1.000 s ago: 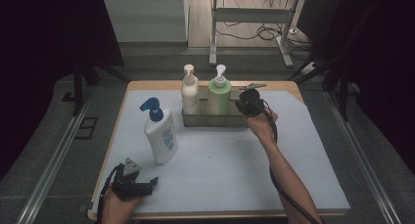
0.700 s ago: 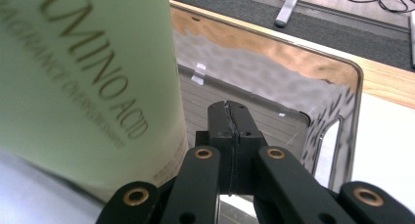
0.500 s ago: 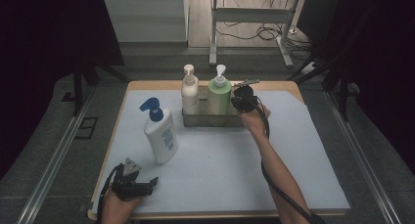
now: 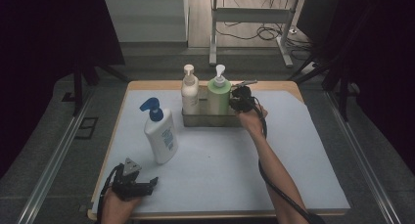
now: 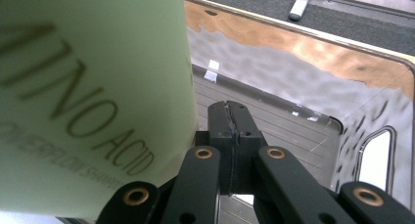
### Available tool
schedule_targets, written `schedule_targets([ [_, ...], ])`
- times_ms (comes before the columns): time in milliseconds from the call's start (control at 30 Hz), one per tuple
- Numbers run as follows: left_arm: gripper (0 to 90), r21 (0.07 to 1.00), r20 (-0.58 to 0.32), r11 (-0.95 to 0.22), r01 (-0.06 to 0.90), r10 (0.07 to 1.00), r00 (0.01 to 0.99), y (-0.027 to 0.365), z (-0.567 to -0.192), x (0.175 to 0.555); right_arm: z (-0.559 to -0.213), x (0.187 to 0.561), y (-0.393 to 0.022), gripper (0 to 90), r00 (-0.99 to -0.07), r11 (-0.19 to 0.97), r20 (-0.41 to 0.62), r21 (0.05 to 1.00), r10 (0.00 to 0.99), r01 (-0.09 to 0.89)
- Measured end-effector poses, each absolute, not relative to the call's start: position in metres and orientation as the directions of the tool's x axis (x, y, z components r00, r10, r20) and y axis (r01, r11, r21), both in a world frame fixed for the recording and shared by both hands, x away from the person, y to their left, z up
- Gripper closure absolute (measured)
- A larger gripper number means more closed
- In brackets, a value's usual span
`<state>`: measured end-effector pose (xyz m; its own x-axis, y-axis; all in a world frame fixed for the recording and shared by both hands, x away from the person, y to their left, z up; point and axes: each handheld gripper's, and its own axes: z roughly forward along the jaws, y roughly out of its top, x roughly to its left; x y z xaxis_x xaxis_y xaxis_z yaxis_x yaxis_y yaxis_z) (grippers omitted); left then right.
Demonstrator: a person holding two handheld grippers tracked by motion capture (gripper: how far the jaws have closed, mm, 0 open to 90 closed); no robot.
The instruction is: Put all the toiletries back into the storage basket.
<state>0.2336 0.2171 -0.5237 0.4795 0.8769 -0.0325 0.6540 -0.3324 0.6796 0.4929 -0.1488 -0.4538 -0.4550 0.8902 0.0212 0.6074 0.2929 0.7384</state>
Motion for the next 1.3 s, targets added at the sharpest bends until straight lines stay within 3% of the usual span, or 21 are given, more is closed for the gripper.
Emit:
schedule_targets([
  [1300, 12.3, 0.679, -0.033, -0.333, 0.654, 0.877, 0.48, 0.217, -0.524, 0.234, -0.461, 0.481, -0.124, 89.8, -0.51, 0.334, 0.021, 0.732, 0.86, 0.594],
])
